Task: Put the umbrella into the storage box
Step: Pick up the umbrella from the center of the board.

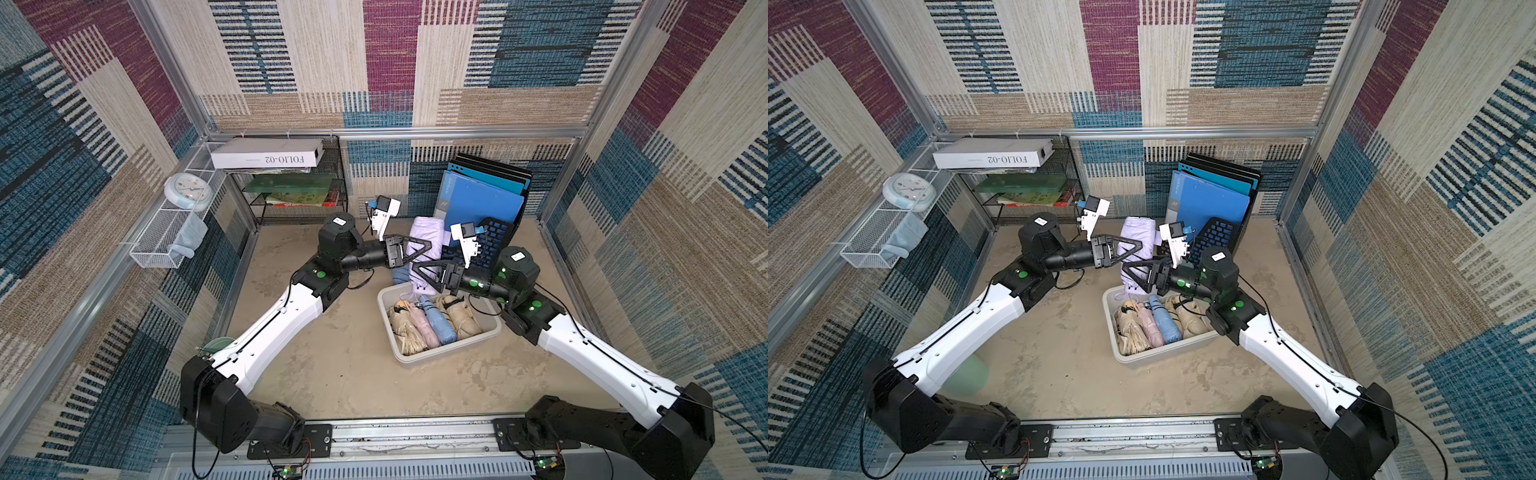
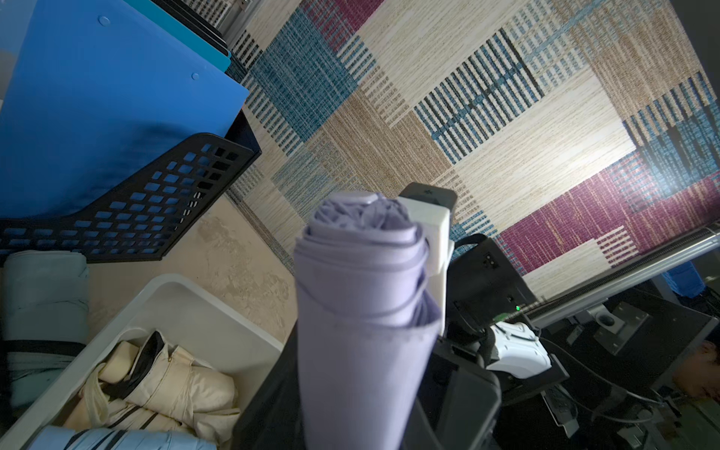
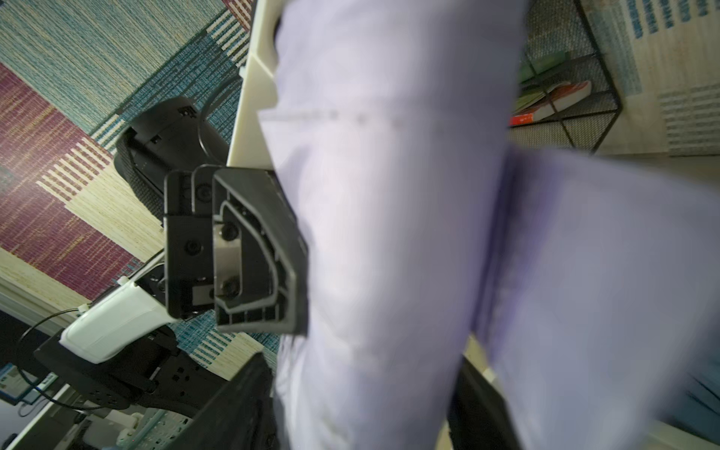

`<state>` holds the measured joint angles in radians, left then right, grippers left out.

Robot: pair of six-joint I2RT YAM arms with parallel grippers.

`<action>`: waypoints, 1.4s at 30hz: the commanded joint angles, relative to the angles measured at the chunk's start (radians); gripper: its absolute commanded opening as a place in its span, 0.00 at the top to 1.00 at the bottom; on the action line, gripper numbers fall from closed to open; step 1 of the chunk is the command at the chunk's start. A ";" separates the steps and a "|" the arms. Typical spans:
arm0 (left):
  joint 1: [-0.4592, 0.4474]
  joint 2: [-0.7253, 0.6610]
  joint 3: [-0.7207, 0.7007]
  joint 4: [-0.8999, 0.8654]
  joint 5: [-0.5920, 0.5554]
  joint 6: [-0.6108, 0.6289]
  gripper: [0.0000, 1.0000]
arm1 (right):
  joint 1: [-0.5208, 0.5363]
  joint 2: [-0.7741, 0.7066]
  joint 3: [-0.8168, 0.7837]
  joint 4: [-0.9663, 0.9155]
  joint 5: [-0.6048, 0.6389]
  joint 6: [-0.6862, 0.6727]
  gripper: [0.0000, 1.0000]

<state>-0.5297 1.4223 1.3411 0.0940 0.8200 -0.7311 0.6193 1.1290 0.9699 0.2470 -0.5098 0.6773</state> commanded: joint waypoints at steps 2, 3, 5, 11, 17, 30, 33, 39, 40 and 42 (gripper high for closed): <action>0.004 0.017 0.091 -0.176 0.021 0.235 0.95 | -0.007 -0.079 0.048 -0.310 0.113 -0.212 0.18; 0.004 0.028 0.132 -0.257 0.019 0.311 0.97 | -0.009 -0.105 0.066 -0.398 0.143 -0.272 0.17; 0.004 0.053 0.203 -0.405 0.019 0.466 1.00 | -0.010 -0.142 0.113 -0.571 0.199 -0.391 0.16; -0.021 0.090 0.280 -0.623 -0.009 0.931 1.00 | -0.009 -0.153 0.309 -0.963 0.295 -0.712 0.19; -0.110 0.087 0.292 -0.723 -0.070 1.313 1.00 | -0.008 -0.068 0.491 -1.179 0.288 -0.923 0.19; -0.198 0.063 0.257 -0.748 -0.124 1.559 1.00 | -0.001 -0.056 0.449 -1.006 0.086 -1.060 0.22; -0.203 0.063 0.262 -0.749 -0.114 1.562 1.00 | -0.001 -0.047 0.412 -0.969 0.039 -1.090 0.27; -0.205 0.067 0.266 -0.762 -0.094 1.567 1.00 | -0.001 -0.059 0.343 -0.895 -0.024 -1.117 0.47; -0.204 0.068 0.270 -0.765 -0.092 1.567 1.00 | -0.001 -0.062 0.335 -0.890 -0.028 -1.123 0.50; -0.205 0.072 0.279 -0.766 -0.087 1.566 1.00 | 0.000 -0.067 0.324 -0.884 -0.032 -1.136 0.56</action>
<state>-0.7330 1.4914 1.6047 -0.6960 0.6849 0.8261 0.6186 1.0683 1.3037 -0.6956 -0.5034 -0.4305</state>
